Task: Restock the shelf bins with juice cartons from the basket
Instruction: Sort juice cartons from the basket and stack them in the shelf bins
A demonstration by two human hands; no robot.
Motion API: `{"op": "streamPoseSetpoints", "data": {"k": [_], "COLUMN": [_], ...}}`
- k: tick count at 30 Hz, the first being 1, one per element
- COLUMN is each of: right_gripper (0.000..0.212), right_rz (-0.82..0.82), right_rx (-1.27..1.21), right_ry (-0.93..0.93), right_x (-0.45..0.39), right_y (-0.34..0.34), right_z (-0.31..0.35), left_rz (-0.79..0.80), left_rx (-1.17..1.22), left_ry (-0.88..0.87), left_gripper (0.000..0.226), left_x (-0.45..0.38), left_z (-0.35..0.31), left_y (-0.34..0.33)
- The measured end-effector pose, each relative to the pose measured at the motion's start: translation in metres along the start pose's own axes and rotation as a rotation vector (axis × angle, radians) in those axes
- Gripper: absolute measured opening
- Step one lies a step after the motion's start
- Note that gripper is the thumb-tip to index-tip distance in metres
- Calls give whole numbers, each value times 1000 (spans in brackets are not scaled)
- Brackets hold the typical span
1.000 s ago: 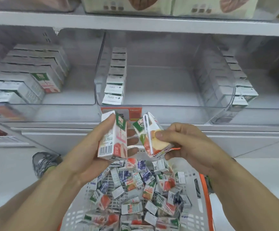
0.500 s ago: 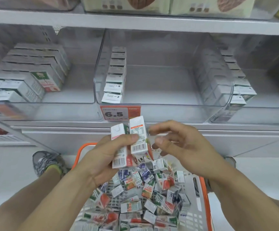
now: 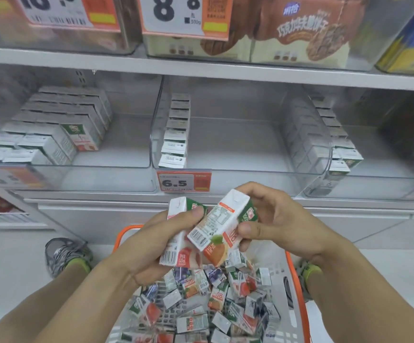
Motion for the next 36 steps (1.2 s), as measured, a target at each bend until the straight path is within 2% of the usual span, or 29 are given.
{"op": "streamPoseSetpoints", "data": {"k": [3,6,9,12,13,17,20,23,25,27,30,33,35,36], "right_gripper": [55,44,29,31,33,45,44,39,37,44,49,24,9,8], "right_rz": [-214,-519,-689,-763,-774,-768,-718,-700,-707,-697,-709,-736,-607,-513], "right_rx": [-78,-23,71,298,414,809,1042,1079,1104,1142,1219,1105,924,769], "right_ry": [76,235,341,300,256,139,124,170,172,158,177,215,247,229], "right_x": [-2,-14,-43,-93,-116,-206,-254,-290,-303,-304,-278,-222,-175,-153], "right_y": [3,8,14,31,42,70,65,56,52,55,57,42,18,3], "right_z": [11,29,43,42,39,36,34,31,28,26,37,55,65,69], "left_rz": [-184,-264,-275,-219,-200,-93,-18,-11,-30,-33,-52,-74,-87,-89], "left_rx": [63,90,29,-36,-29,92,174,199,220,252,311,352,385,387], "left_ry": [-28,-88,-171,-267,-289,-303,-304,-324,-323,-320,-302,-288,-272,-261], "left_gripper": [52,54,54,47,50,93,87,72,73,73,76,76,76,77], "left_x": [-1,-2,-2,0,0,-4,-6,-5,-2,0,4,8,10,13], "left_z": [-7,-15,-21,-27,-28,-35,-40,-45,-50,-54,-57,-56,-54,-53], "left_y": [4,12,20,24,27,34,36,38,39,40,41,44,48,49]}}
Point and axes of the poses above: each hand's wrist, its own x-axis away from the middle knuckle, its own y-axis out of the back of the hand, z = x × y, the point moved 2 cm from there along -x, towards the middle knuckle, and after that the axes turned 9 degrees about -z, right-handed, at the moved point
